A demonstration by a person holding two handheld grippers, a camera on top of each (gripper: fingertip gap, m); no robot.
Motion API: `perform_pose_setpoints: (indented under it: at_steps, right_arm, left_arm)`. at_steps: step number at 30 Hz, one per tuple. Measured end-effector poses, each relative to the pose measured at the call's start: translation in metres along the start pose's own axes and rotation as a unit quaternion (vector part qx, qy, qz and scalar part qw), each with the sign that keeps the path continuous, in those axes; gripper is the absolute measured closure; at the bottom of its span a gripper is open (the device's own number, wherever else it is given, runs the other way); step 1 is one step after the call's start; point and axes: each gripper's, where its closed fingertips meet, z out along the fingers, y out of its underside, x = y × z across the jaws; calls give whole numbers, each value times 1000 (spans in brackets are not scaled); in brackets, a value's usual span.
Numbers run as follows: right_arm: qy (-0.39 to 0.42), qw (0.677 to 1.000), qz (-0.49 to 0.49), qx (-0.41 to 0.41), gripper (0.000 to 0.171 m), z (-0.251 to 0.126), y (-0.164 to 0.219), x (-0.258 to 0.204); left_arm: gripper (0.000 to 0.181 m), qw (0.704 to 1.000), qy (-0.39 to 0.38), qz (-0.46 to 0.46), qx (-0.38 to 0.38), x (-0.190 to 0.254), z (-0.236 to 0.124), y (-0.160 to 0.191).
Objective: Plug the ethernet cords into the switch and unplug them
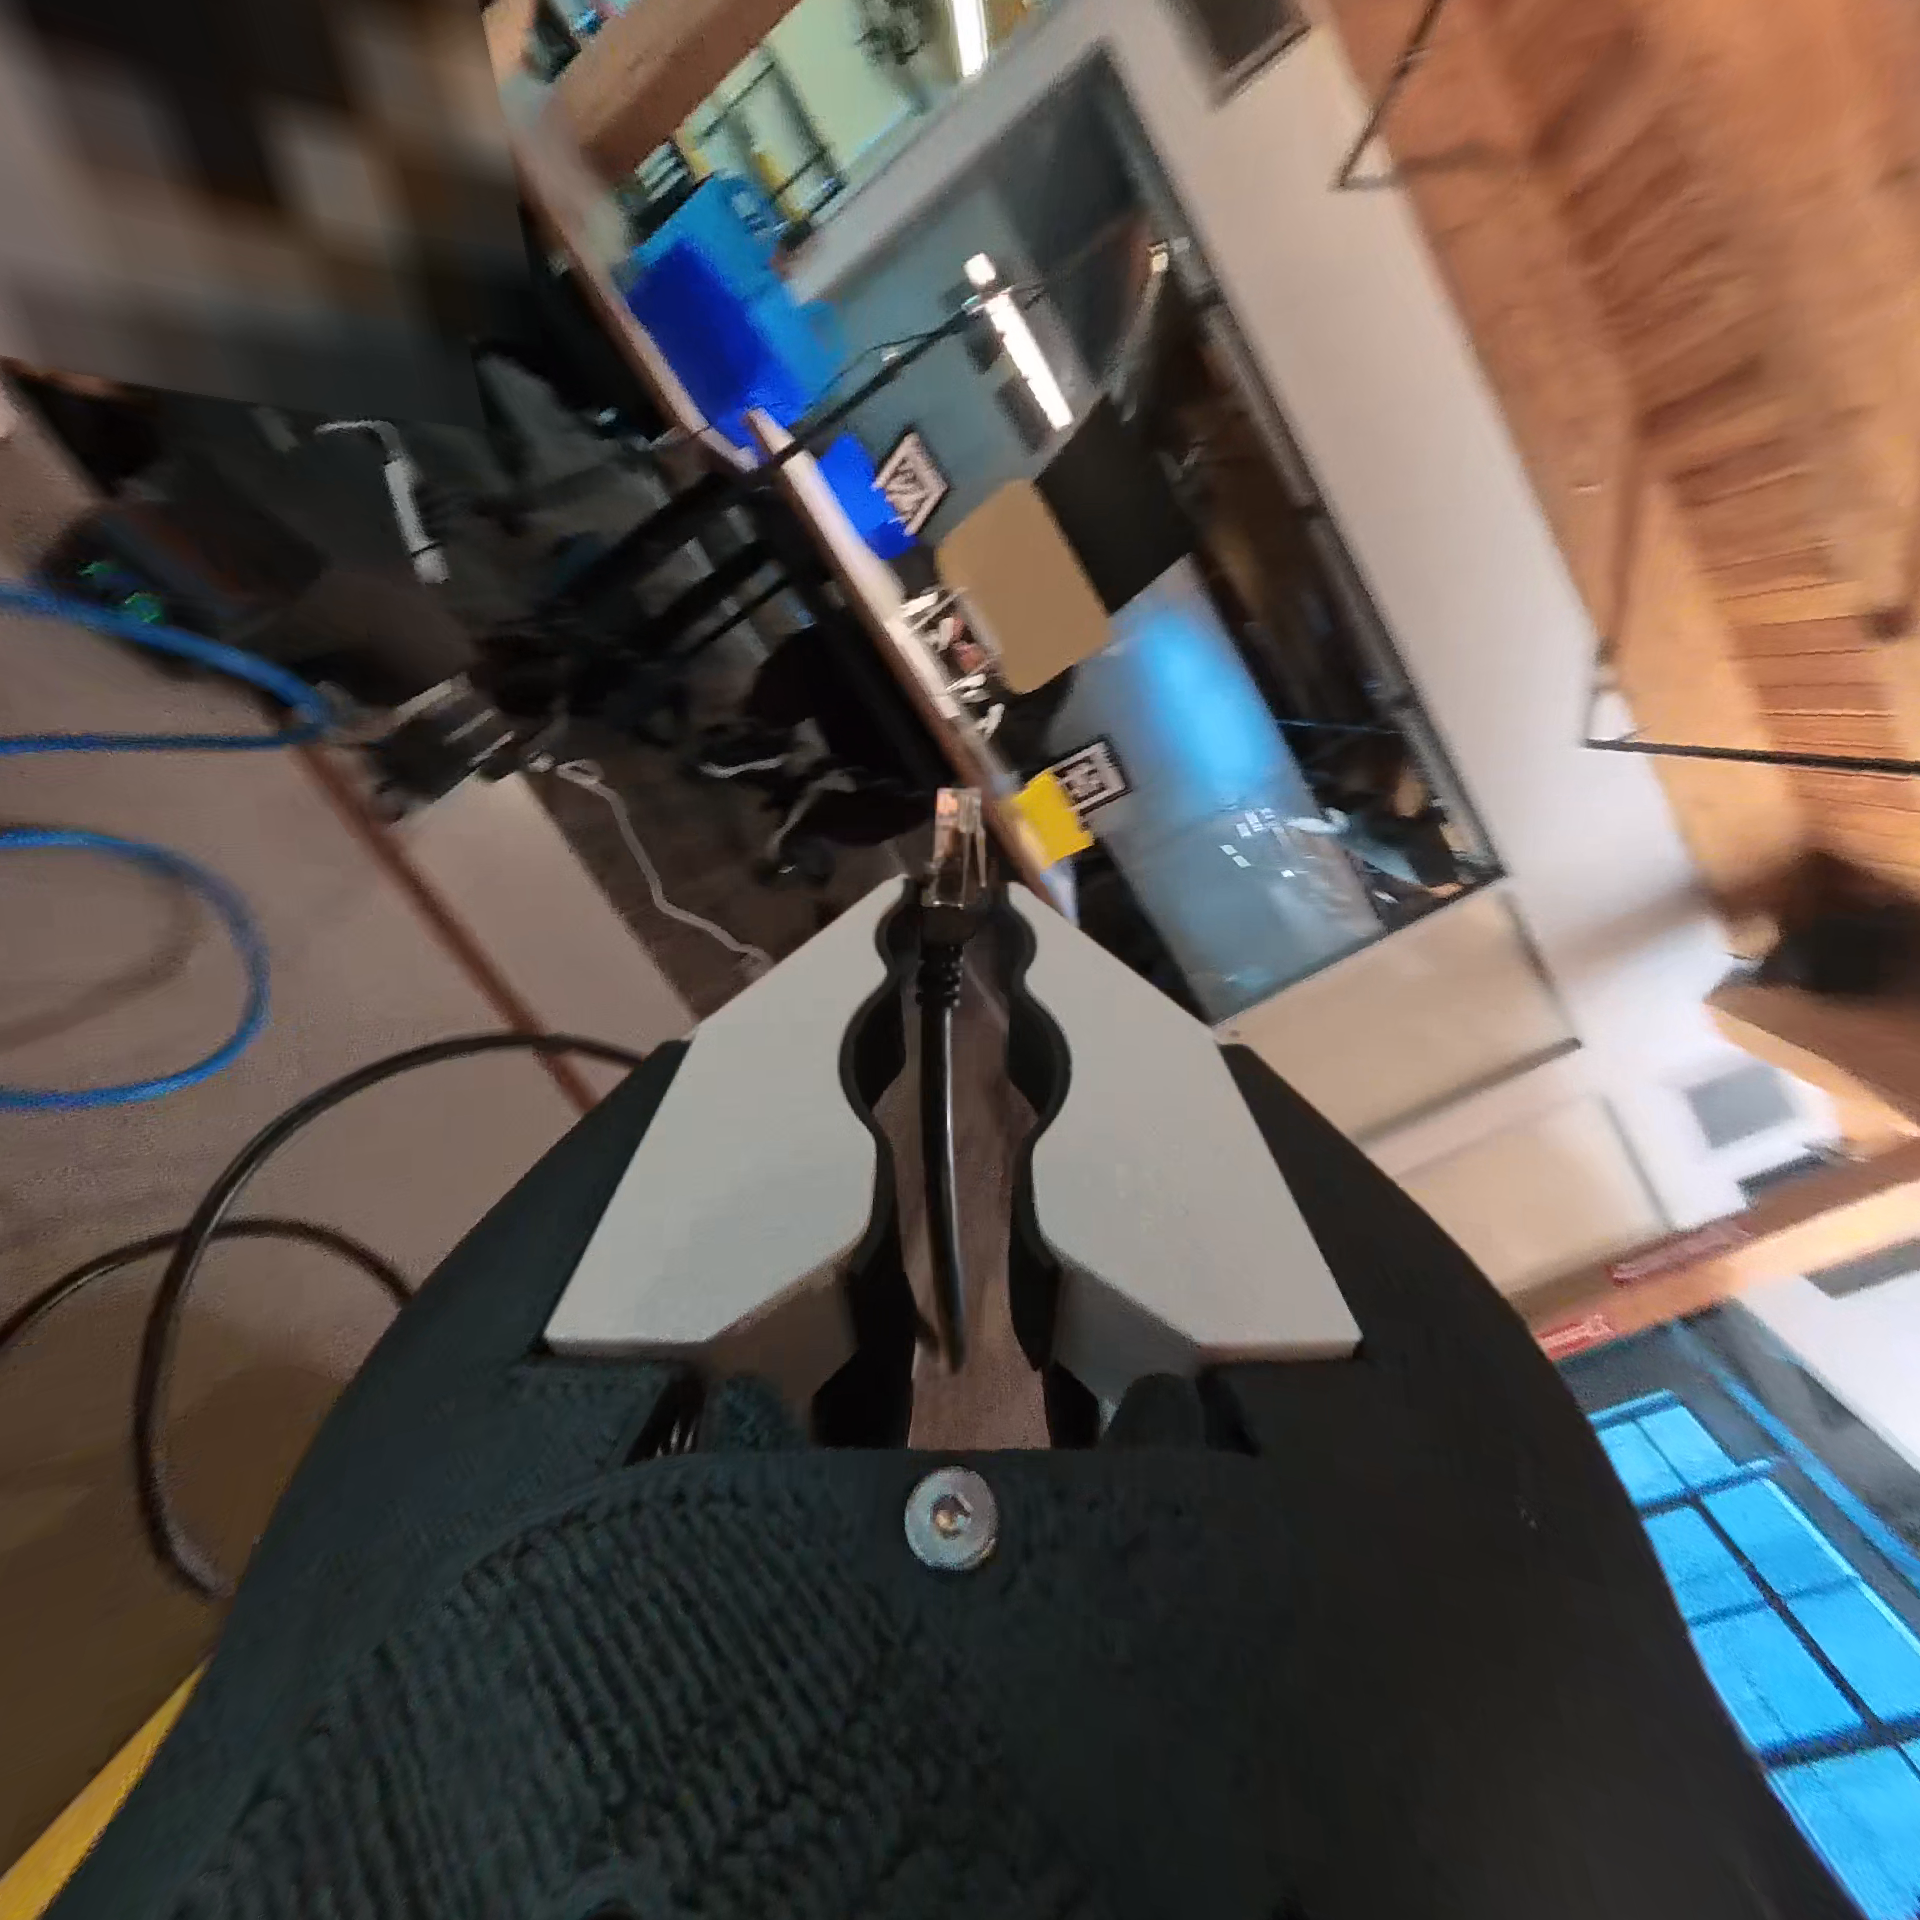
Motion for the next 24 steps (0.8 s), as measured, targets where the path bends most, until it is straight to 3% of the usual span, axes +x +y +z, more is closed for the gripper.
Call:
perform_pose_setpoints:
  at_steps: [7, 13, 24]
  right_arm:
    - [93, 994, -46, 18, 160, -14, -57, 107]
    - [132, 987, -84, -41, 160, -43, -56, 180]
    - [82, 988, -6, -130, 160, -83, 44, 139]
  left_arm:
    - [160, 997, 52, 60, -11, 28, 4, 1]
    - [159, 991, 74, 108, -18, 42, 6, 4]
    - [159, 989, 88, 115, -26, 49, 8, 7]
